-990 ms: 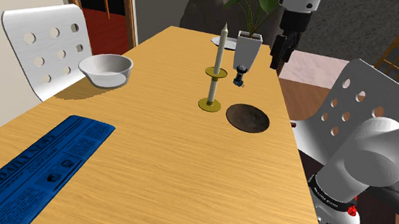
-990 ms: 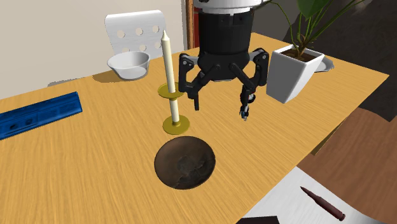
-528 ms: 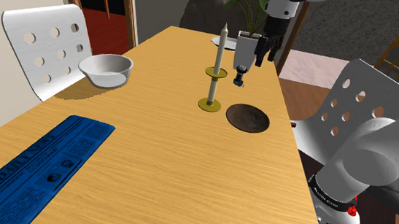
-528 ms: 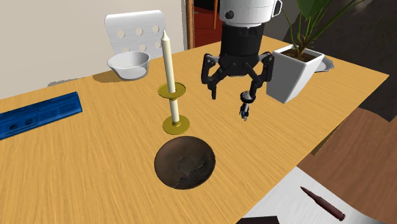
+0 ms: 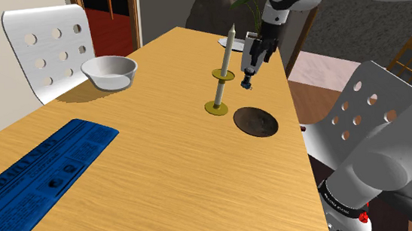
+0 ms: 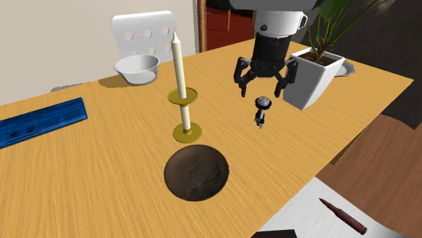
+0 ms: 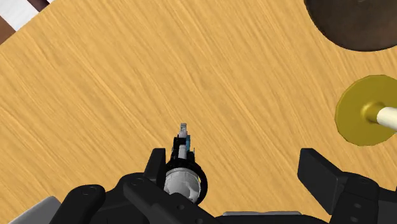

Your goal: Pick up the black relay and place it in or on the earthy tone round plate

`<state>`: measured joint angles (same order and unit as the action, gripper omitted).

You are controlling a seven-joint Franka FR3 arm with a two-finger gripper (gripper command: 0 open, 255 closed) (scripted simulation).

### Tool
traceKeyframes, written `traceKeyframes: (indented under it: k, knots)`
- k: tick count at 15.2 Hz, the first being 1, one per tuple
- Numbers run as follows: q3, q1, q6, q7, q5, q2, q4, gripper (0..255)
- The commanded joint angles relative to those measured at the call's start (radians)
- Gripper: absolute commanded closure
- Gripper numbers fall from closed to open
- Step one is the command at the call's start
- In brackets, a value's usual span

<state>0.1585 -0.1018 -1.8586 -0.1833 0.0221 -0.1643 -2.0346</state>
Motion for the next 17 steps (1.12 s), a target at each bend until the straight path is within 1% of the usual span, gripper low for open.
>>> traceKeyframes:
  k: [1, 4, 5, 12, 17]
  knots:
    - [0.017, -0.008, -0.024, -0.018, -0.018, 0.077, 0.057, 0]
    - [0.037, -0.024, -0.045, -0.046, -0.049, 0.186, 0.148, 0]
    - [0.038, -0.027, -0.047, -0.049, -0.053, 0.200, 0.161, 0]
    - [0.037, -0.027, -0.145, -0.053, -0.059, 0.222, 0.084, 0]
    - [0.037, -0.027, -0.145, -0.053, -0.059, 0.222, 0.084, 0]
